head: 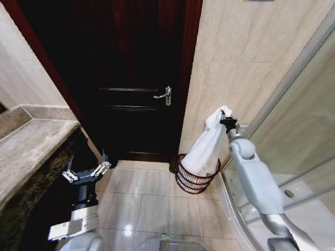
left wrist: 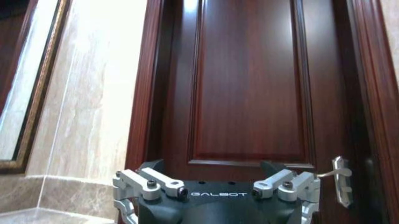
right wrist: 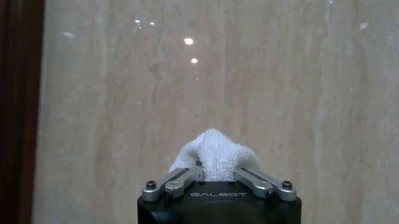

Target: Discard the used towel into the hamper.

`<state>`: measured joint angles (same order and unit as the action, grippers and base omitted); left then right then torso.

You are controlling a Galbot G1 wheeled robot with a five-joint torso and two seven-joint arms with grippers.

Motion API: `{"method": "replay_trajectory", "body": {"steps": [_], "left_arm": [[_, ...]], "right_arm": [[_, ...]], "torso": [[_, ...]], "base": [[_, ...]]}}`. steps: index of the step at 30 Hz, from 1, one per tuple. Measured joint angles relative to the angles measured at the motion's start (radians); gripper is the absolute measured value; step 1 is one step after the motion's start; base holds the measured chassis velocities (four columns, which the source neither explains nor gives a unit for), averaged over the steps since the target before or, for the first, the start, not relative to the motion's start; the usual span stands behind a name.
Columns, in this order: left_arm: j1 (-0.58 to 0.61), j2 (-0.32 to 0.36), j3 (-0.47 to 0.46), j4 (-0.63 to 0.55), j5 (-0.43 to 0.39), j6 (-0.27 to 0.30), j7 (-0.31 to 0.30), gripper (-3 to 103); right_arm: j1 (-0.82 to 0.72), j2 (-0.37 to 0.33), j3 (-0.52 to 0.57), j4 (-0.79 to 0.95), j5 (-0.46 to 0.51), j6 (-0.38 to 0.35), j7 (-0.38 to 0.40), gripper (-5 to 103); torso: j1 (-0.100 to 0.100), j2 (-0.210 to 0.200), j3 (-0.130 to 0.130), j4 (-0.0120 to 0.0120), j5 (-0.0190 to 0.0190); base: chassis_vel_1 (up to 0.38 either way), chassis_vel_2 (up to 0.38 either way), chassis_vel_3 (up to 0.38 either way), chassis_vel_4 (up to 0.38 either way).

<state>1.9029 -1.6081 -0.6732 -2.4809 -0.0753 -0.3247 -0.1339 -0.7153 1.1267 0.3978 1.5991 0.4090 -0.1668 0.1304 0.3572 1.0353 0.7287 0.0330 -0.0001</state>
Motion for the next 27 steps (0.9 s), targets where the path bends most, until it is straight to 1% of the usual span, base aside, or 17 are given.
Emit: {"method": "replay_trajectory", "body": {"steps": [3, 5, 6, 10, 11, 14, 15, 17, 21, 24, 27], "left_arm": [[0.009, 0.0, 0.001, 0.002, 0.014, -0.016, 0.01, 100], [0.03, 0.0, 0.001, 0.007, 0.033, -0.048, 0.027, 100], [0.03, 0.0, 0.001, 0.007, 0.033, -0.048, 0.027, 100], [0.079, 0.0, 0.002, 0.036, 0.058, -0.123, 0.053, 100], [0.079, 0.0, 0.002, 0.036, 0.058, -0.123, 0.053, 100], [0.13, 0.0, 0.0, 0.056, 0.064, -0.178, 0.058, 100], [0.13, 0.0, 0.0, 0.056, 0.064, -0.178, 0.058, 100], [0.16, 0.0, -0.005, 0.071, 0.06, -0.213, 0.058, 100], [0.175, 0.0, -0.01, 0.097, 0.049, -0.239, 0.057, 100], [0.176, 0.0, -0.009, 0.11, 0.046, -0.244, 0.055, 100], [0.17, 0.0, -0.002, 0.124, 0.049, -0.247, 0.055, 100]], "right_arm": [[-0.013, 0.008, 0.003, 0.007, -0.001, 0.003, -0.004, 3], [-0.02, 0.011, 0.009, 0.012, -0.002, 0.01, -0.007, 3], [-0.02, 0.011, 0.009, 0.012, -0.002, 0.01, -0.007, 3], [-0.023, 0.018, 0.018, 0.012, -0.006, 0.023, -0.006, 3], [-0.023, 0.018, 0.018, 0.012, -0.006, 0.023, -0.006, 3], [-0.032, 0.025, 0.022, 0.009, -0.025, 0.024, 0.009, 3], [-0.032, 0.025, 0.022, 0.009, -0.025, 0.024, 0.009, 3], [-0.036, 0.031, 0.027, -0.007, -0.032, 0.03, 0.016, 3], [-0.038, 0.035, 0.031, -0.025, -0.032, 0.049, 0.016, 3], [-0.038, 0.037, 0.032, -0.033, -0.033, 0.057, 0.011, 3], [-0.038, 0.047, 0.034, -0.045, -0.038, 0.071, -0.001, 3]], "torso": [[-0.003, -0.007, -0.003, 0.0, 0.0003], [-0.009, -0.019, -0.01, 0.0, 0.0001], [-0.009, -0.019, -0.01, 0.0, 0.0001], [-0.021, -0.045, -0.024, 0.0, 0.0], [-0.021, -0.045, -0.024, 0.0, 0.0], [-0.029, -0.066, -0.036, 0.0, 0.0001], [-0.029, -0.066, -0.036, 0.0, 0.0001], [-0.036, -0.08, -0.044, 0.0, 0.0001], [-0.044, -0.099, -0.055, 0.0, 0.0001], [-0.049, -0.11, -0.06, -0.0001, -0.0001], [-0.059, -0.132, -0.072, 0.0, 0.0]], "base": [[0.0, 0.0, 0.0, 0.0], [0.0, 0.0, 0.0, 0.0], [0.0, 0.0, 0.0, 0.0], [0.0, 0.0, 0.0, 0.0], [0.0, 0.0, 0.0, 0.0], [0.0, 0.0, 0.0, 0.0], [0.0, 0.0, 0.0, 0.0], [0.0, 0.0, 0.0, 0.0], [0.0, 0.0, 0.0, 0.0], [0.0, 0.0, 0.0, 0.0], [0.0, 0.0, 0.0, 0.0]]}}
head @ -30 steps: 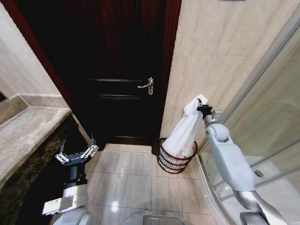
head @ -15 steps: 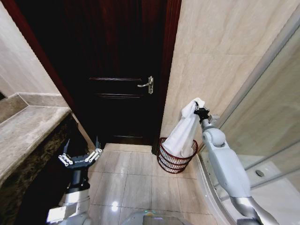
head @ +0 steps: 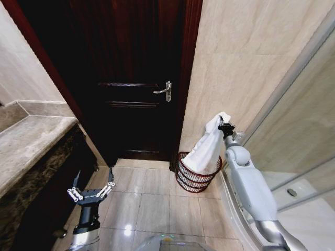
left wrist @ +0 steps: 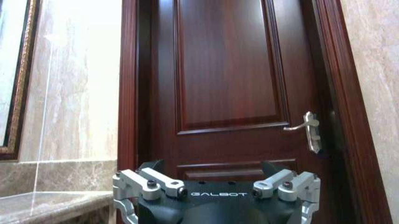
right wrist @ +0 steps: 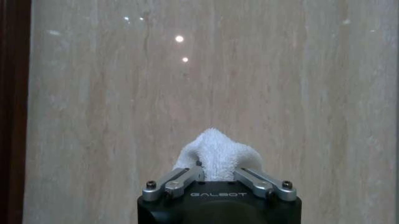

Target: Discard the used towel into the hamper.

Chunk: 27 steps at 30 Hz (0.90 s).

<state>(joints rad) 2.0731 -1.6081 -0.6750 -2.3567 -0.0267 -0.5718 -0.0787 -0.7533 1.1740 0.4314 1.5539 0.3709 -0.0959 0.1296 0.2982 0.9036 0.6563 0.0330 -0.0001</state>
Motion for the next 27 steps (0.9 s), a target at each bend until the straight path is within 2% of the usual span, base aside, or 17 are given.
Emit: {"method": "replay_trajectory", "body": {"steps": [27], "left_arm": [[-0.074, 0.0, 0.003, 0.01, -0.001, 0.047, 0.013, 100]], "right_arm": [[-0.022, 0.059, 0.008, -0.139, -0.016, 0.066, -0.042, 3]], "torso": [[-0.052, -0.12, -0.068, -0.0001, 0.0]], "base": [[0.0, 0.0, 0.0, 0.0]]}}
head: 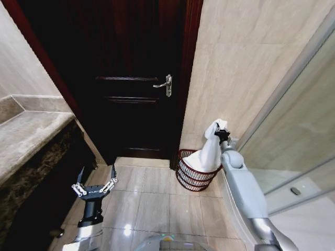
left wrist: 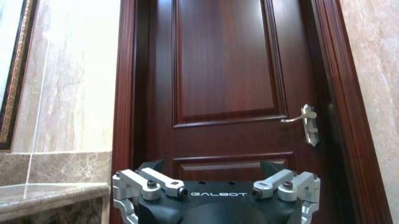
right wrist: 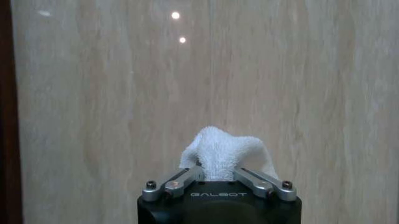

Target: Discard the used towel into the hamper.

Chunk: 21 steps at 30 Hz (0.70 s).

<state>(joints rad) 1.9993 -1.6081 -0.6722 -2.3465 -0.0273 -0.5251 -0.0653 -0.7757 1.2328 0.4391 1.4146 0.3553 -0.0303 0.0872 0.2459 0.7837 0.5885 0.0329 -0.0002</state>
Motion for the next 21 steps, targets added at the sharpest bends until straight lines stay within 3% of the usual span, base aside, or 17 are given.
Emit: {"method": "replay_trajectory", "body": {"steps": [14, 21], "left_arm": [[-0.021, 0.0, 0.002, 0.007, -0.001, 0.015, 0.003, 100], [-0.011, 0.0, 0.002, 0.011, -0.001, 0.011, 0.003, 100]], "right_arm": [[-0.061, 0.078, -0.026, 0.007, 0.14, -0.035, -0.009, 3], [-0.093, 0.07, -0.02, 0.001, 0.153, -0.041, -0.01, 3]], "torso": [[-0.028, -0.067, -0.038, 0.0002, 0.0001], [-0.039, -0.093, -0.054, 0.0001, 0.0001]], "base": [[0.0, 0.0, 0.0, 0.0], [0.0, 0.0, 0.0, 0.0]]}}
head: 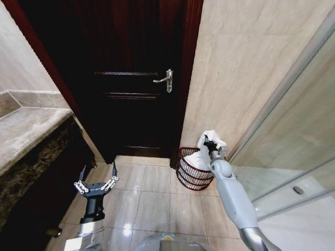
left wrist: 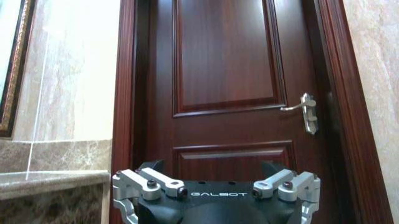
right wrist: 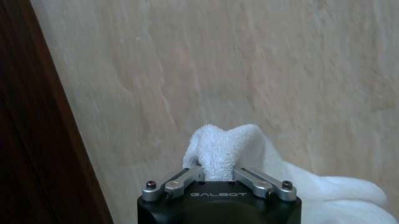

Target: Discard the used towel into the hamper.

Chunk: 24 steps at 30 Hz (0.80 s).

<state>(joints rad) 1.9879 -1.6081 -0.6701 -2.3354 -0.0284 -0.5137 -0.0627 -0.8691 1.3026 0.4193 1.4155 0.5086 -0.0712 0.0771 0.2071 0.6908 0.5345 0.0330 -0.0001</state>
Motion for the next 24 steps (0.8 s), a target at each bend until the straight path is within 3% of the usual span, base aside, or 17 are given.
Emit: {"method": "replay_trajectory", "body": {"steps": [12, 24], "left_arm": [[0.016, 0.0, -0.002, 0.009, 0.003, -0.016, 0.0, 100], [-0.008, 0.0, 0.007, 0.023, 0.007, -0.016, 0.003, 100]], "right_arm": [[-0.017, -0.008, 0.003, -0.004, 0.005, -0.024, -0.002, 3], [-0.09, -0.03, 0.019, 0.053, 0.035, -0.104, -0.001, 3]], "torso": [[-0.021, -0.051, -0.029, 0.0001, 0.0003], [-0.044, -0.106, -0.062, 0.0, 0.0001]], "base": [[0.0, 0.0, 0.0, 0.0], [0.0, 0.0, 0.0, 0.0]]}}
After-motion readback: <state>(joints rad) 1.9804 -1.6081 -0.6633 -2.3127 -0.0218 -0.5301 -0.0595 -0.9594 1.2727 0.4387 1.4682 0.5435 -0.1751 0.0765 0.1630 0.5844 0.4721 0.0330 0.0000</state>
